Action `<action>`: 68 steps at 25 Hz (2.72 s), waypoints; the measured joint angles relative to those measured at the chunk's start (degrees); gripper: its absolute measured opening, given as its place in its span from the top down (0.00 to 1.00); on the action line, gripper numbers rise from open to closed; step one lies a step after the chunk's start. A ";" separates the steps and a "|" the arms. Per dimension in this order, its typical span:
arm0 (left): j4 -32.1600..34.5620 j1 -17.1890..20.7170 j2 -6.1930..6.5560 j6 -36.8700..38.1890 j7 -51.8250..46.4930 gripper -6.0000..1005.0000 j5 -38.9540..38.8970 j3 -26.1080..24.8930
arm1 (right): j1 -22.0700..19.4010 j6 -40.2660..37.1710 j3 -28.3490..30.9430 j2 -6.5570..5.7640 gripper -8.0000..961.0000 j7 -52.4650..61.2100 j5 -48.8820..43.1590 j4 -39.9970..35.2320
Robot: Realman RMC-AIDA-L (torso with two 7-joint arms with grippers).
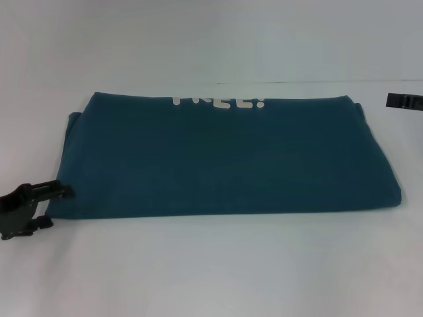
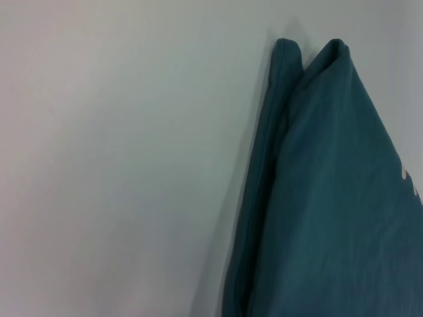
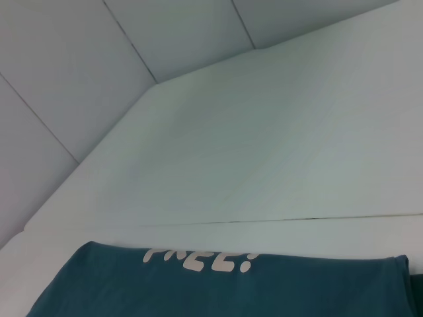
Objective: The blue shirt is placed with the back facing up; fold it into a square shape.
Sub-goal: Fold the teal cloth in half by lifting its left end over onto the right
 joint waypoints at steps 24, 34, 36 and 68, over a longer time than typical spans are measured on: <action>-1.26 -2.47 0.69 -1.42 1.22 0.11 -1.03 0.71 | -0.49 0.26 0.21 0.00 0.04 0.00 0.00 0.00; -1.61 -1.98 0.43 -1.10 2.09 0.11 -1.11 0.70 | -0.56 0.26 0.06 0.00 0.04 0.00 0.00 0.00; -2.05 -2.25 0.41 -1.24 2.46 0.11 -1.12 0.73 | -0.54 0.26 0.04 0.00 0.04 0.00 0.00 0.00; -2.25 -3.45 0.76 -6.05 3.10 0.84 3.03 3.79 | -0.63 0.01 0.34 0.09 0.04 0.00 0.00 0.09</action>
